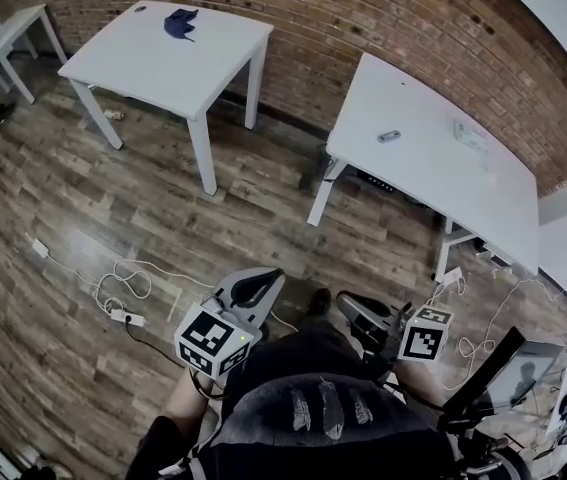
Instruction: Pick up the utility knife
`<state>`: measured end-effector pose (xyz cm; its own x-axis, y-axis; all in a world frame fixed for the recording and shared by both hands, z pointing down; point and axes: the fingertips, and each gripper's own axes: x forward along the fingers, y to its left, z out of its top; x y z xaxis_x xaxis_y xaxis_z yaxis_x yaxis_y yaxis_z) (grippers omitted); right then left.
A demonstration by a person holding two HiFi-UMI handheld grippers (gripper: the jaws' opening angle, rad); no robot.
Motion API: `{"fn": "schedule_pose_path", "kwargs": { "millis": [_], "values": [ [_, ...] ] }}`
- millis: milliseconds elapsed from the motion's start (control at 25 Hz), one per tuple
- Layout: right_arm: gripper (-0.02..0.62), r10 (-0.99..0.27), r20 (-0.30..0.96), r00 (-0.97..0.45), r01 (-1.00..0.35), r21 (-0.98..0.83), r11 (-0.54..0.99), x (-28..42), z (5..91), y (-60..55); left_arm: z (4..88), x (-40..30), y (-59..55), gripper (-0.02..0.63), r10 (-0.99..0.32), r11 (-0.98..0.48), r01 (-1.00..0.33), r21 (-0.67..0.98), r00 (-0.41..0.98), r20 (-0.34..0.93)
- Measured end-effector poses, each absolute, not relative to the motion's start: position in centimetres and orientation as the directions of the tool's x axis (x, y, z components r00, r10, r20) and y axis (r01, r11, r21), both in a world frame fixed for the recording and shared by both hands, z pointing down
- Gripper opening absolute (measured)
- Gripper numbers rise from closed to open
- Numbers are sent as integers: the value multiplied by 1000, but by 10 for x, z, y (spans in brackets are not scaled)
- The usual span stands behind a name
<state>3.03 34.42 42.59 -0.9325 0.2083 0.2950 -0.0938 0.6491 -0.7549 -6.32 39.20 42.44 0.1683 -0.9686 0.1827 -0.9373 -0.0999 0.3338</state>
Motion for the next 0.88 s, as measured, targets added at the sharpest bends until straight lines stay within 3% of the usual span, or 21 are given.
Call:
{"fn": "schedule_pose_path", "kwargs": {
  "millis": [520, 880],
  "values": [
    [0, 172, 228, -958, -83, -799, 596, 12, 437, 282, 426, -81, 336, -3, -948, -103, -955, 280, 179, 262],
    [0, 88, 253, -964, -99, -642, 760, 36, 432, 180, 419, -55, 234, -3, -915, -181, -956, 232, 250, 317]
  ]
}}
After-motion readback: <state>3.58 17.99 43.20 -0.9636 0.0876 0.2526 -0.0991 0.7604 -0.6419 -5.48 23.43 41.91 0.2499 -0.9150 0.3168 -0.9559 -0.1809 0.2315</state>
